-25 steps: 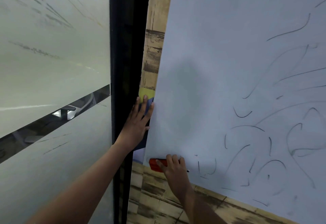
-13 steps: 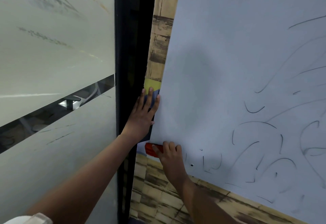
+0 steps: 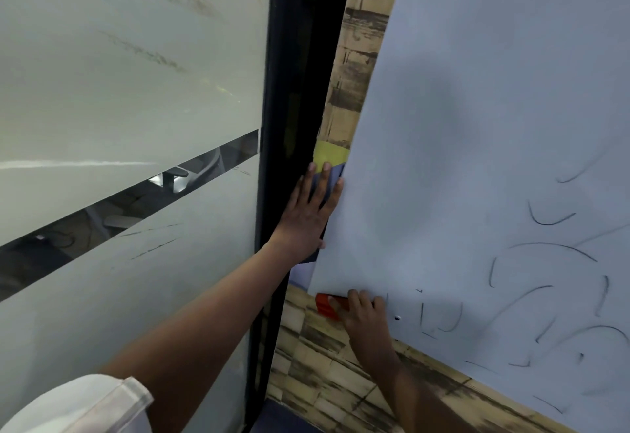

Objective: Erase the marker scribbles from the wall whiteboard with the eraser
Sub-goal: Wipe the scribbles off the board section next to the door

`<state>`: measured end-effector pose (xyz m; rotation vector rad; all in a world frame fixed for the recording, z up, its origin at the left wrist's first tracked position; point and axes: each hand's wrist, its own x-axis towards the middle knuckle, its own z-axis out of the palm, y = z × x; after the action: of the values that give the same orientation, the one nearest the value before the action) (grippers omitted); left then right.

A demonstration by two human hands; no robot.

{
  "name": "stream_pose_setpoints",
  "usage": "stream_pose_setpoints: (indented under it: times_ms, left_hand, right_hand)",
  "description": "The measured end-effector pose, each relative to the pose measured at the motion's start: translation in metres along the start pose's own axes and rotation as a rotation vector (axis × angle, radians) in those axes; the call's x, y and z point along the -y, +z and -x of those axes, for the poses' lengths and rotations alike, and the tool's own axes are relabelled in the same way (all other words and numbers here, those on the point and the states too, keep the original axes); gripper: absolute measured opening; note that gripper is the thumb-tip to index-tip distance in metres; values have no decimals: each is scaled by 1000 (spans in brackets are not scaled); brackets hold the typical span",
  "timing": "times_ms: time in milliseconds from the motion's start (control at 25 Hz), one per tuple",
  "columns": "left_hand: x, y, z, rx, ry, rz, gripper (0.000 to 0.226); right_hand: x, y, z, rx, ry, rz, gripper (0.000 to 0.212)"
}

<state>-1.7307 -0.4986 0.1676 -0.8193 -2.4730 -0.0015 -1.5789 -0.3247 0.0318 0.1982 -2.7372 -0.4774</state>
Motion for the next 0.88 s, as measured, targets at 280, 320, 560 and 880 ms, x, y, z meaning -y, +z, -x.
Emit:
stream_pose_setpoints:
  times_ms: [280,320,560,880]
  left_hand:
    - [-3,4,-4,84,-55,85,179]
    - [-4,4,-3,75,-54,90,181]
    - [-7,10,-2,-73,-10,124,184]
    - [-10,18,10,-152,-22,59,171]
  right_hand:
    - [-61,-43,21,-390,471,-86,68]
    - [-63,-45,23,-412,508,-90,68]
    - [-36,-15,21,-315,338,-109,66]
    - [-18,37,54,-66,149,-68,78]
